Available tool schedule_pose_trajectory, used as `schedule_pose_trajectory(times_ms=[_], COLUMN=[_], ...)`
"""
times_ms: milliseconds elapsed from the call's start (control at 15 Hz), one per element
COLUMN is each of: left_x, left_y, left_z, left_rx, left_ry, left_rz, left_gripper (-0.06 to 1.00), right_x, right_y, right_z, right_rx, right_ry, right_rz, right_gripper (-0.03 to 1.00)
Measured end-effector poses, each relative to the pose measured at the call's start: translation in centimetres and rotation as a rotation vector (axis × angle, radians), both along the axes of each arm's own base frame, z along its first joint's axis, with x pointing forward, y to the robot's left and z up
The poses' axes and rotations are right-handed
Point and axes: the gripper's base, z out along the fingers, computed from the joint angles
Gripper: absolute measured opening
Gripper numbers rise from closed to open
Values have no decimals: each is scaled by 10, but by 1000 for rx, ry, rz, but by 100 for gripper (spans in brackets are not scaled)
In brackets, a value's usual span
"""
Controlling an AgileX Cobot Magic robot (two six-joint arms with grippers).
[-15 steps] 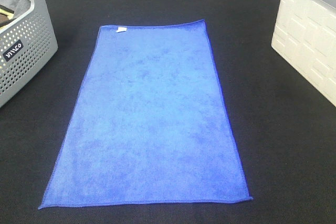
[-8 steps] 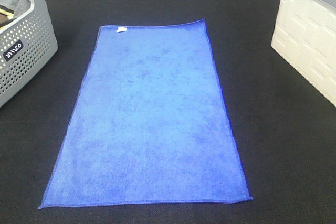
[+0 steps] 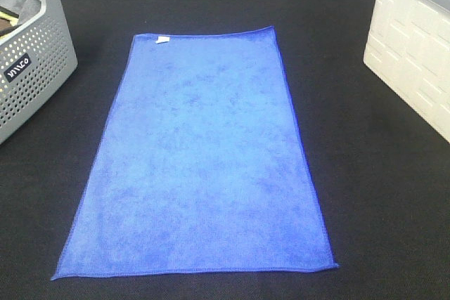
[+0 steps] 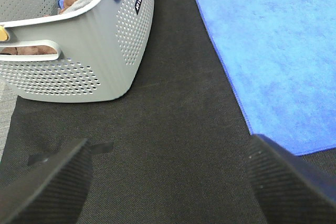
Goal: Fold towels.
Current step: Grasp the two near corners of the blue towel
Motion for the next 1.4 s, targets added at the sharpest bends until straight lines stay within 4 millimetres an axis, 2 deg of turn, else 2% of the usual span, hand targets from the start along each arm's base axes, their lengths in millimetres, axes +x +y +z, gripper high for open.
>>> schedule_pose_trajectory(times_ms=[1400], left_x=[0], left_y=[0], left_z=[1], left_rx=[-17], left_ry=[-4], left_rz=[6], left_gripper=[77], right_x=[0], right_y=[0], right_z=[0], right_rx=[4], right_ry=[0], right_rz=[-1], right_gripper=[96])
